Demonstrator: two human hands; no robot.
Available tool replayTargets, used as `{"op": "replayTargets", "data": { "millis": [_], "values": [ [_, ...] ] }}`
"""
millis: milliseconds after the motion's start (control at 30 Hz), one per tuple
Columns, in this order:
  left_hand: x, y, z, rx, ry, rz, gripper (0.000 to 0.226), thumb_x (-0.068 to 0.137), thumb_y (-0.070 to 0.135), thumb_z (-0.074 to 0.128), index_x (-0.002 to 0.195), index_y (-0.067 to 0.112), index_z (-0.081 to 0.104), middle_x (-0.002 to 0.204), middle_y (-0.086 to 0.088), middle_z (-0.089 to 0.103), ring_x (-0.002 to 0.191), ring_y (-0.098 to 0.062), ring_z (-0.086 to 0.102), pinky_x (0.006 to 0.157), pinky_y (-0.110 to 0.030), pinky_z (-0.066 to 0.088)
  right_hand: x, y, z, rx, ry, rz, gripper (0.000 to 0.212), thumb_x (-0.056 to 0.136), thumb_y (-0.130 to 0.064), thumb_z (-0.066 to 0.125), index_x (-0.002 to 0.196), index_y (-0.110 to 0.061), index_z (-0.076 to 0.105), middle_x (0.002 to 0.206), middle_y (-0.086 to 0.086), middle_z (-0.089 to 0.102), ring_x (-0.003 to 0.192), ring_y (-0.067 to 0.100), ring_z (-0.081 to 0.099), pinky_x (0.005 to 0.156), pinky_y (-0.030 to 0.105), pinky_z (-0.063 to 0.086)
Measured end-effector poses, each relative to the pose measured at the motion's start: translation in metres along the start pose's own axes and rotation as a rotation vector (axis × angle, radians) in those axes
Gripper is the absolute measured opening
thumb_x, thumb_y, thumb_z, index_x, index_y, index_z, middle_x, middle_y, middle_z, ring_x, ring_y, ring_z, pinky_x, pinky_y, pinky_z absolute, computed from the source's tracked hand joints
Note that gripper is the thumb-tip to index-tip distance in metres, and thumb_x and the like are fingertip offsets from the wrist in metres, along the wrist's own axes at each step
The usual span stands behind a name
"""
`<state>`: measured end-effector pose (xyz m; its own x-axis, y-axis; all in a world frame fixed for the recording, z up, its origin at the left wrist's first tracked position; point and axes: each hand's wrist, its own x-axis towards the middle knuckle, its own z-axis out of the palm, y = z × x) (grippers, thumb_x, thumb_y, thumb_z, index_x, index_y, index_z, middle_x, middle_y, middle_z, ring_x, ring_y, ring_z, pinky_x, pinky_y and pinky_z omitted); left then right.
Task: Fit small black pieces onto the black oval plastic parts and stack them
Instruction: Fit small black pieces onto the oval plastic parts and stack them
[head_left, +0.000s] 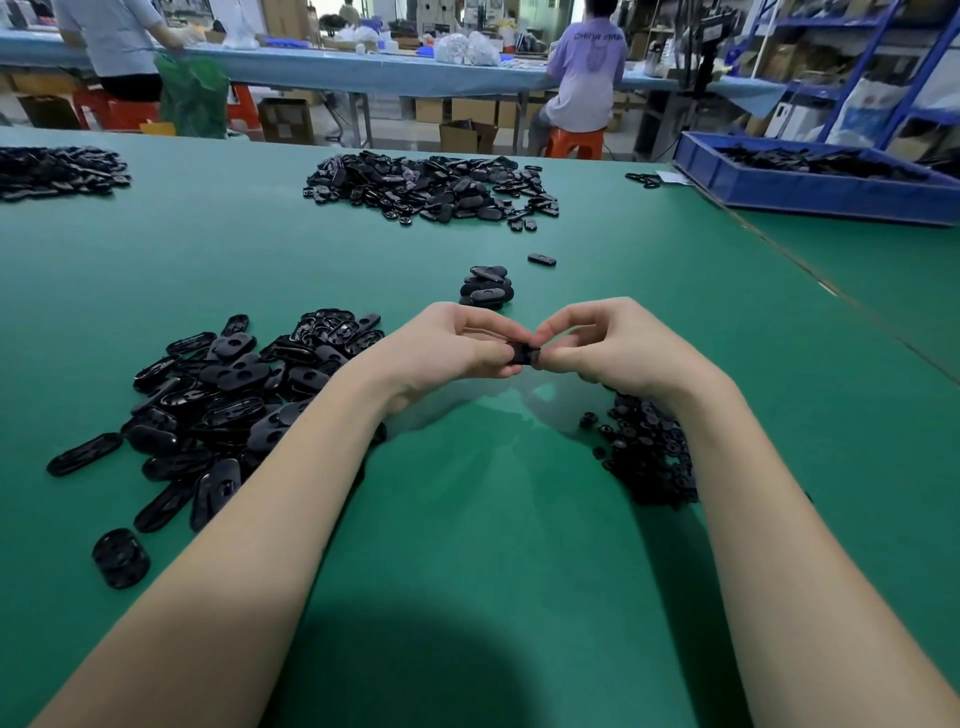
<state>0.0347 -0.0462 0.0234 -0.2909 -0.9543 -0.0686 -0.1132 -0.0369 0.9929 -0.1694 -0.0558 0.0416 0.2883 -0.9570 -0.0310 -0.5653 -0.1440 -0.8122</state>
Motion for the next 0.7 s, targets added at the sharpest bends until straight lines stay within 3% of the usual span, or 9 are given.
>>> {"op": "replayTargets", "data": {
  "millis": [167,333,700],
  "values": [
    [-0.0024,0.0003,0.0008,0.018,0.009,0.024,0.028,0.092,-0.011,0.061,0.117,-0.001,0.070,0.111,-0.016,0.075,0.097,-0.016,0.075,0.080,-0.014,0.054,0.0011,0.0011,-0.0009,0.052,0.028,0.060,0.007,0.083,-0.018,0.079,0.083,-0.024,0.080,0.071,-0.013,0.070,0.050,0.001,0.048,0.054,0.014,0.038],
    [-0.0012,0.0003,-0.0022,0.012,0.028,0.018,0.027,0.091,-0.007,0.066,0.115,0.005,0.070,0.103,-0.009,0.077,0.090,-0.015,0.076,0.078,-0.014,0.054,0.0015,0.0024,0.0002,0.106,0.076,0.098,0.007,0.084,-0.018,0.078,0.083,-0.024,0.081,0.071,-0.011,0.068,0.056,0.010,0.044,0.059,0.022,0.038],
    [-0.0007,-0.0005,0.0003,-0.029,0.024,0.005,0.022,0.090,-0.008,0.065,0.109,0.002,0.071,0.099,-0.011,0.078,0.087,-0.016,0.076,0.077,-0.016,0.055,0.0037,0.0020,0.0036,0.090,0.092,0.114,0.008,0.079,-0.028,0.086,0.084,-0.023,0.082,0.073,-0.009,0.072,0.047,-0.002,0.044,0.059,0.022,0.035]
  ]
}}
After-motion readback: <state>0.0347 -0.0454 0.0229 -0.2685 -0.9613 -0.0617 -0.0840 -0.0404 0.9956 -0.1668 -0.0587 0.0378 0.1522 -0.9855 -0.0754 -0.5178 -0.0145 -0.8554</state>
